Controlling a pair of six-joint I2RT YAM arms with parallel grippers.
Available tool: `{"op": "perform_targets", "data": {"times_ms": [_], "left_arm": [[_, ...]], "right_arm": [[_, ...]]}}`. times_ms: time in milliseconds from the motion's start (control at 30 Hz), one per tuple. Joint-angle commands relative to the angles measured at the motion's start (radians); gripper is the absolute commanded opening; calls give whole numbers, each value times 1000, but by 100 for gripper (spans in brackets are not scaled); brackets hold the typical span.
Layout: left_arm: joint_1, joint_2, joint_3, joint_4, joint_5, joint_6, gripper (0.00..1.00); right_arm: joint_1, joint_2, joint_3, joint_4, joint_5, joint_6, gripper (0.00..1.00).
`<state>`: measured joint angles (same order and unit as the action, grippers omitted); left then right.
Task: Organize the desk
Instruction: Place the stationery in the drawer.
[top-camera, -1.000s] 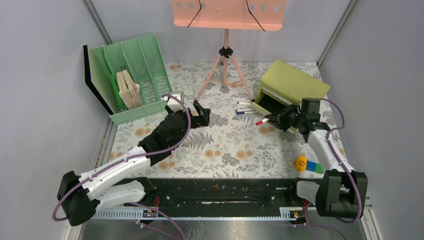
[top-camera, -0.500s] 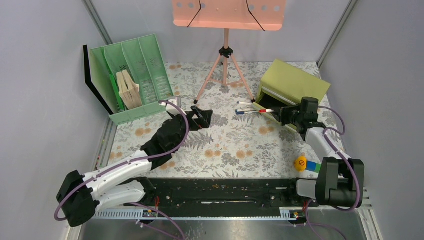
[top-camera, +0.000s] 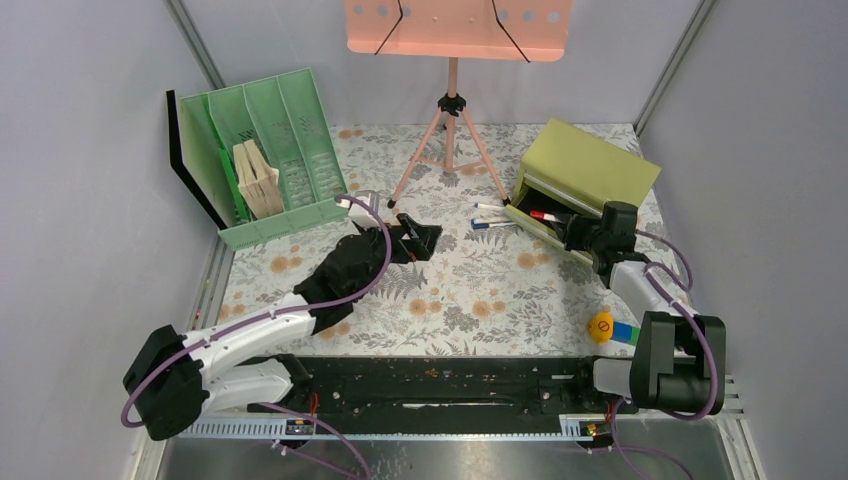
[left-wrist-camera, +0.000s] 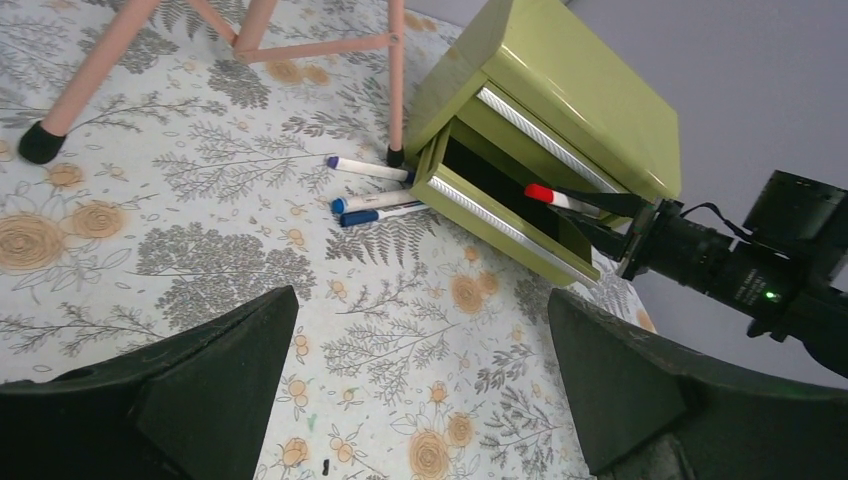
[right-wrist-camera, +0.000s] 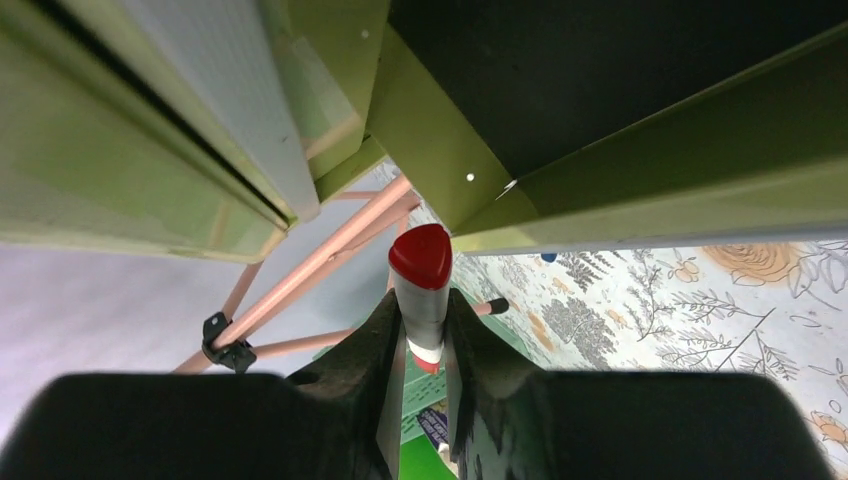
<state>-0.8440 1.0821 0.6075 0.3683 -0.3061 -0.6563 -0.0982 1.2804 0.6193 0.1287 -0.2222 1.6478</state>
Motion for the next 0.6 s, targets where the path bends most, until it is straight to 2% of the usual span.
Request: {"op": "perform_targets", "data": {"times_ms": [0, 100, 267, 467, 500, 533, 567], "left_arm": [[1, 10, 46, 98, 79, -5, 99], [2, 9, 48, 94, 91, -12, 99], [2, -4, 36, 92, 90, -26, 99], [2, -19, 21, 91, 91, -39, 99], [2, -18, 20, 92, 90, -40, 99], [2, -18, 19, 94, 92, -40, 99], [1, -18, 18, 95, 92, -39, 99]], "right_arm": [[-17, -12, -26, 65, 67, 77, 12], [-22, 3, -39, 155, 77, 92, 17], [-25, 38, -18, 200, 65, 81, 28], [-31, 35, -16, 201, 62, 77, 57], [-32, 30, -17, 201, 63, 75, 63], [-36, 27, -17, 201, 62, 72, 87], [-37, 22, -17, 199, 63, 69, 98]]}}
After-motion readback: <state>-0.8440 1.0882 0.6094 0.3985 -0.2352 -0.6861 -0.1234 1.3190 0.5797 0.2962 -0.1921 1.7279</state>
